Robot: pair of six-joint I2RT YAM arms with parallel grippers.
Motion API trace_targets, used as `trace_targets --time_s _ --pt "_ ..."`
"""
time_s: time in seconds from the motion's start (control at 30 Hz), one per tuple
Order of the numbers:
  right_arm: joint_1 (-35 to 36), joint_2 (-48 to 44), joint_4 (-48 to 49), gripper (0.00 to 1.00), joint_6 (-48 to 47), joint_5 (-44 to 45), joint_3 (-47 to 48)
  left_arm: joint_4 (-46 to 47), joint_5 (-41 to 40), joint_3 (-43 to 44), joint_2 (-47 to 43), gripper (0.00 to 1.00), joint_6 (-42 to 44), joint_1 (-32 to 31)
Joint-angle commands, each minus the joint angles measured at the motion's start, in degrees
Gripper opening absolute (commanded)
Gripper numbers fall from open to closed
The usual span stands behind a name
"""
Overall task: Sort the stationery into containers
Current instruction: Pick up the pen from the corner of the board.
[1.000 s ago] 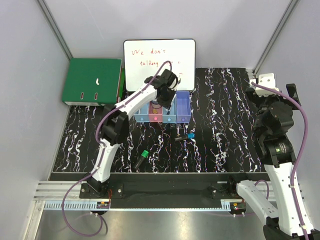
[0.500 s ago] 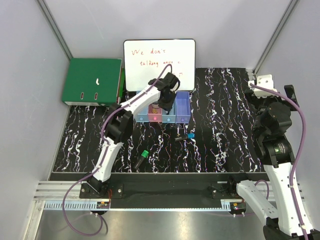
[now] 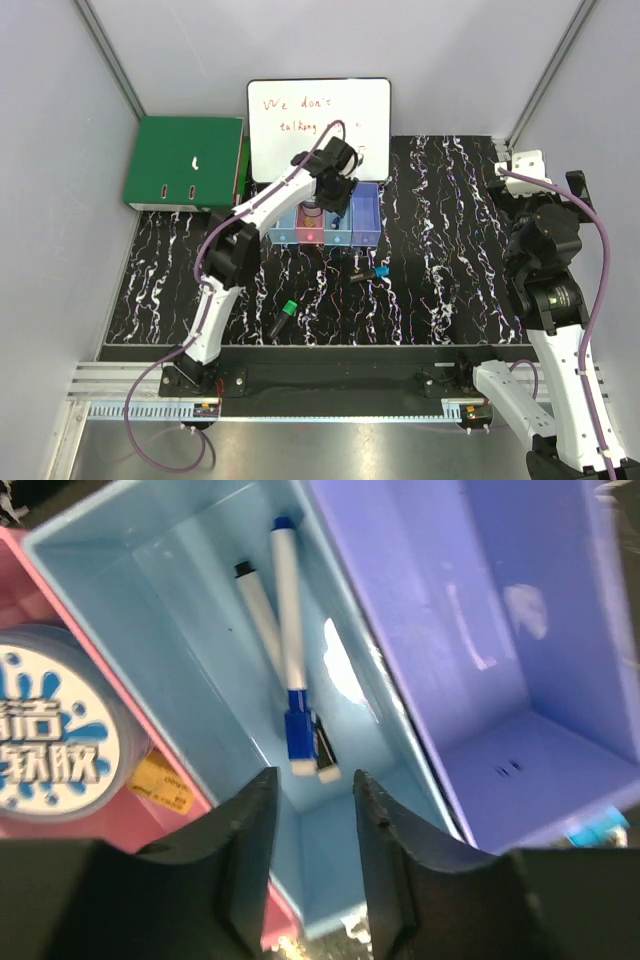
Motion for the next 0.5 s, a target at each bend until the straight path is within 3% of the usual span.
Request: trace_targets --time_s 0.0,0.1,0.27,0.33,0.47 --pt "-0.4 -0.4 -0.7 0.98 0.9 -0.7 2.6 2.5 6.4 -0.3 -14.1 0.43 4.8 0.3" --pt "-0.4 -0.3 -1.0 0.98 0.8 -0.9 3.9 2.5 6.5 -7.7 -21.9 0.45 7.9 0.1" --pt "-0.4 0.0 -1.9 0.98 0.8 -1.3 6.4 2.2 4.0 -32.5 -36.9 0.51 9.5 0.2" --pt "-0.5 0.0 -2.2 0.98 0.9 -1.5 6.7 2.4 3.6 -42.5 -40.1 0.53 9.5 0.1" --pt "-0.4 0.4 -2.3 0.97 1.5 -1.9 7.0 3.4 4.4 -52.3 -43.1 0.64 6.5 0.1"
